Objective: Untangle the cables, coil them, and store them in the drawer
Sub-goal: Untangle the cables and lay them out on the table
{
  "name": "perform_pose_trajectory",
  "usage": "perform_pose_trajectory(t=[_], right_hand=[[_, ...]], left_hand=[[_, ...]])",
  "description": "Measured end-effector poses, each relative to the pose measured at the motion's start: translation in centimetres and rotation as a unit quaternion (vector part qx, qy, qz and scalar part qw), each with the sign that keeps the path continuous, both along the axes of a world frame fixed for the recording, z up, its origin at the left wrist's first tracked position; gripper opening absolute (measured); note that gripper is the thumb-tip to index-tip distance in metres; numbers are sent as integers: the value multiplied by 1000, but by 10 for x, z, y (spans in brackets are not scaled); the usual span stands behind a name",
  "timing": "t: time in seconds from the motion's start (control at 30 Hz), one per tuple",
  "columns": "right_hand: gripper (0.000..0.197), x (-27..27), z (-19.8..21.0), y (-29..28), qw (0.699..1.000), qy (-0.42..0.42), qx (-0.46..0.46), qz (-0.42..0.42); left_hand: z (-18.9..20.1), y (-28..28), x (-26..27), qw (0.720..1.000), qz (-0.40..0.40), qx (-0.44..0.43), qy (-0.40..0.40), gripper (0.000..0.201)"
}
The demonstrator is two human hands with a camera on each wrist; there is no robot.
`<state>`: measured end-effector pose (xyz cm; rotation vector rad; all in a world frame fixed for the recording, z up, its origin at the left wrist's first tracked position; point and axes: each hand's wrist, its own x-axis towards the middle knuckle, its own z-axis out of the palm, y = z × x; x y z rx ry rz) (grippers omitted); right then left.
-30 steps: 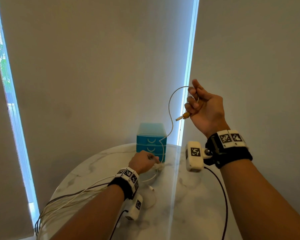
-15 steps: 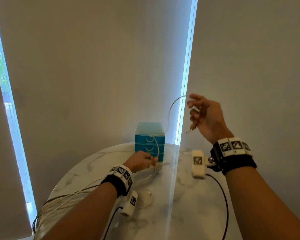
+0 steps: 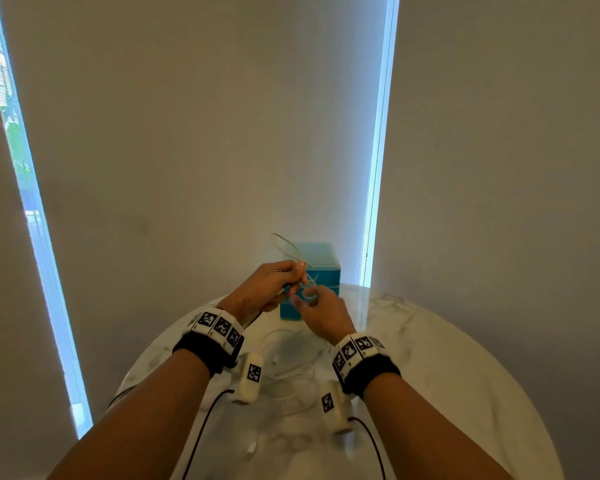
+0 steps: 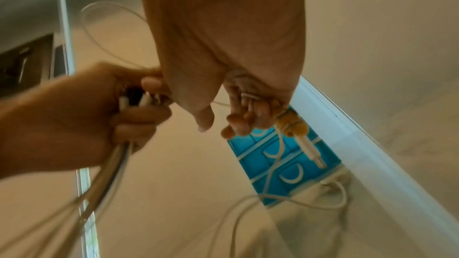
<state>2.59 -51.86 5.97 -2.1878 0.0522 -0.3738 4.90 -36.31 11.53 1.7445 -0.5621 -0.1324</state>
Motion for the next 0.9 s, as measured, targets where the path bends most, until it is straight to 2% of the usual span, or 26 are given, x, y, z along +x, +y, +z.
perform_pose_trajectory(t=[0.07,0.2,0.3,0.37,0.43,0.47,0.53,0.63,0.67,0.7,0.77,0.83,0.9], right_hand=[[45,2,3,0,998,-37,-14,-38],[56,2,24,-12,982,-55,-114,-144],[38,2,36,-29,966,-66,-197,-154],[31,3,43,-47,962,-64,-202,-171],[32,8,48,-71,966,-62,-158,-194],[28,8,51,-81,974,-73,-110,-183],[20,7,55,-99,991,-83,-23,-101],[22,-2,61,-106,997,-20,-46,63],[25,-5,64,-105,994,-10,-58,90],[30,-9,69,-103,993,-4,-48,106],[35,-16,79,-100,993,-21,25,111],[31,-20,90,-104,985,-57,107,120],[24,-24,102,-109,974,-85,167,126]], left_hand=[[3,2,-5,1000,-14,7,3,28],[4,2,-13,999,-36,30,-12,31],[0,7,-11,998,-32,39,-34,27],[-3,14,-7,998,-20,54,-23,30],[-9,22,-6,990,-36,134,23,33],[-13,24,-5,976,-60,203,46,34],[-24,23,-7,919,-119,367,84,39],[-45,6,-11,799,-182,558,129,44],[-53,-1,-12,766,-198,594,142,43],[-60,-8,-12,747,-206,612,156,41],[-71,-18,-12,744,-194,619,161,43],[-77,-23,-8,762,-171,611,127,51],[-79,-26,-6,787,-135,598,72,47]])
